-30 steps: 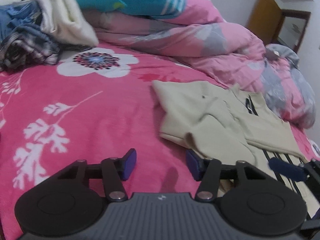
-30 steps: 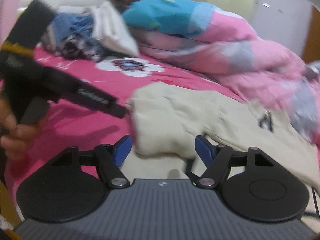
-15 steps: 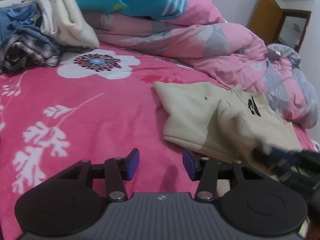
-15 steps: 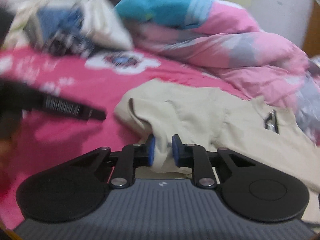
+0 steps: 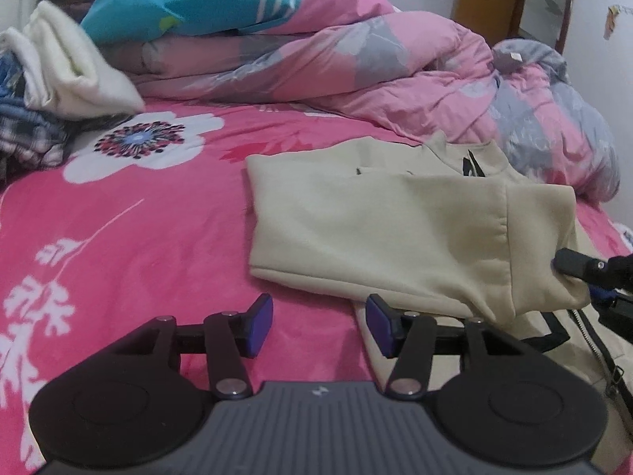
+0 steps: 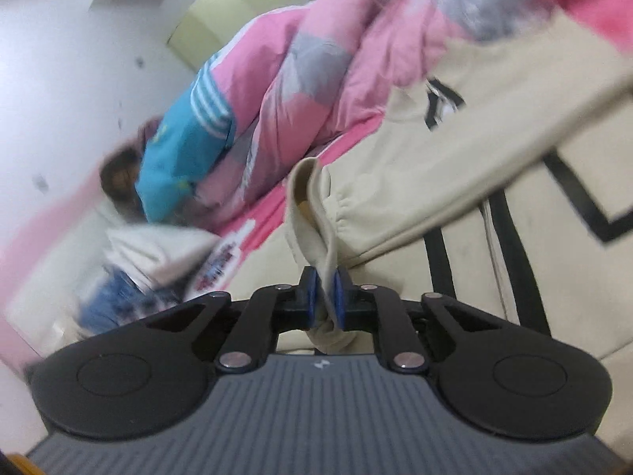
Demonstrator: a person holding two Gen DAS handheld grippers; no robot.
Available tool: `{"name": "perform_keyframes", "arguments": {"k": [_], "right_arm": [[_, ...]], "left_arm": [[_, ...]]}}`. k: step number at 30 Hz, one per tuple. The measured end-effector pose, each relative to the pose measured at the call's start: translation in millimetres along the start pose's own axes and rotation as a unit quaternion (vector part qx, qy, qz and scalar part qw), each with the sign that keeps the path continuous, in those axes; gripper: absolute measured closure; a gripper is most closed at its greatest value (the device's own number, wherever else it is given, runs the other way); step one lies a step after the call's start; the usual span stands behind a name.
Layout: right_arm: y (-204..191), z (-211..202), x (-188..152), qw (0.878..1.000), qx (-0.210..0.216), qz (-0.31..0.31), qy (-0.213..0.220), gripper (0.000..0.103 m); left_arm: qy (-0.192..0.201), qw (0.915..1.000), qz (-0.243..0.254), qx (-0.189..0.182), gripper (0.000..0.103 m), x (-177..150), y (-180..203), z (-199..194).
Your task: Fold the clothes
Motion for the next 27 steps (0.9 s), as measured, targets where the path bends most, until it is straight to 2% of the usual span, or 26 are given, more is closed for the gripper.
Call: {"name": "perform_keyframes", "arguments": {"k": [3,5,8,15,17,27], "right_arm": [[16,-2,-2,0.997,0.036,0.072,0.007,0.089],[23,-2,-4,0.993,0.054,0.104,0.009,0.084],[28,-1,-8,0.991,0.056,0.12,0.004,0.077],[33,-9,-19,0.986,0.078,0.147,0.002,0.068],[31,-11,-22,0.986,0.075,0.146,0.0,0.059],[30,0,-26,0.99,0.039,0.137,-0.002,0.057]], "left_arm": [[0.0,0.9999,0.009,0.01,0.038,1,5,2],[-0.003,0.9997,0.014,0.017,0.038,1,8,5],[-0.011,0.9995,0.022,0.02,0.037,-2,11,8],[-0.011,0.9991,0.033,0.024,0.034,-4,15,7],[-0.012,0.9991,0.035,0.022,0.033,-5,16,7],[-0.012,0.999,0.038,0.02,0.031,-7,16,6]]}}
Point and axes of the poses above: each gripper's, at about its wrist camera, not at the fingertips, and z roughly the way its jaws point, y to its right, x to its top, the point moved 5 cm from there along z, roughly the way its jaws point, and after that the axes turned 9 degrees about x, right-handed, at the moved point
